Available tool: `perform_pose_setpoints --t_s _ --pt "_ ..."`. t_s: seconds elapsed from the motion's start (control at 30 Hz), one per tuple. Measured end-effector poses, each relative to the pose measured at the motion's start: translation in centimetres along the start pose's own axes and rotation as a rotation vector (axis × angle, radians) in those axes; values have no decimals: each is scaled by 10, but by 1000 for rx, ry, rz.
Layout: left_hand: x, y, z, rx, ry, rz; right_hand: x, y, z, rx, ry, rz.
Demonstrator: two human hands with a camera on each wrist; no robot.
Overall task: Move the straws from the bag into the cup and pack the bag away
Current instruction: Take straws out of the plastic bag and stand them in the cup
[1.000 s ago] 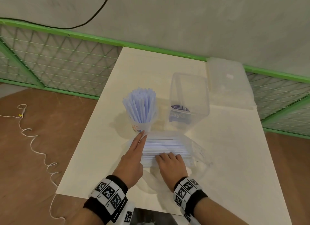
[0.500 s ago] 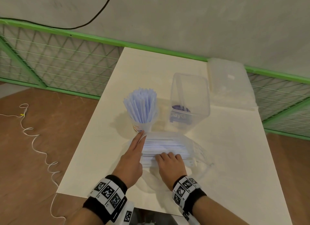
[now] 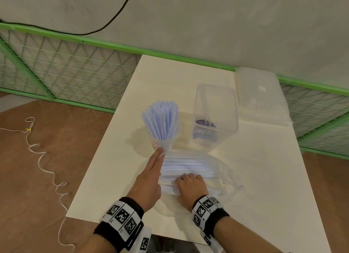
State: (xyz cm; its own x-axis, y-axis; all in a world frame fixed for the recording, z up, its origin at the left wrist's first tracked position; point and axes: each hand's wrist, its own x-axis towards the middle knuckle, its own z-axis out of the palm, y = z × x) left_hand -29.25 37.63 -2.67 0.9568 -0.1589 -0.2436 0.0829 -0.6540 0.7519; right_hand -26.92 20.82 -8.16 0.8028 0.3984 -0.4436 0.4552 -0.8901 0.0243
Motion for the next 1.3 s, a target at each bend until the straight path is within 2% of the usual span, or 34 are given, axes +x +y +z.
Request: perform_pose_setpoints --t_s 0.07,0.23,0.37,0.47,0.53,0.6,0.73,0.93,1.07,1.17,1.3 --pt "0 0 0 -9 -1 4 -1 0 -2 4 -3 -12" --pt "0 1 -3 -14 4 6 -7 5 -3 97 98 -7" --pt "1 1 -5 -12 11 -1 -11 16 -7 220 233 -2" --pt "2 -1 -7 -12 20 2 -20 24 -12 459 403 -55" --pt "2 -2 -8 -10 24 4 -30 25 -24 755 472 -55" --pt "3 -3 -8 -10 28 0 -38 23 -36 1064 544 26" --pt "4 -4 -8 -35 22 -2 -48 17 -47 1273 503 68" --pt "4 -4 -8 -32 17 -7 -47 17 -42 1221 471 149" --pt "3 -4 -8 -35 12 -12 -48 22 -52 1130 369 47" --pt "3 -4 -9 -21 13 -10 -48 28 -82 1097 383 14" --pt "1 -8 -8 -34 10 -18 -43 41 -156 1123 478 -39"
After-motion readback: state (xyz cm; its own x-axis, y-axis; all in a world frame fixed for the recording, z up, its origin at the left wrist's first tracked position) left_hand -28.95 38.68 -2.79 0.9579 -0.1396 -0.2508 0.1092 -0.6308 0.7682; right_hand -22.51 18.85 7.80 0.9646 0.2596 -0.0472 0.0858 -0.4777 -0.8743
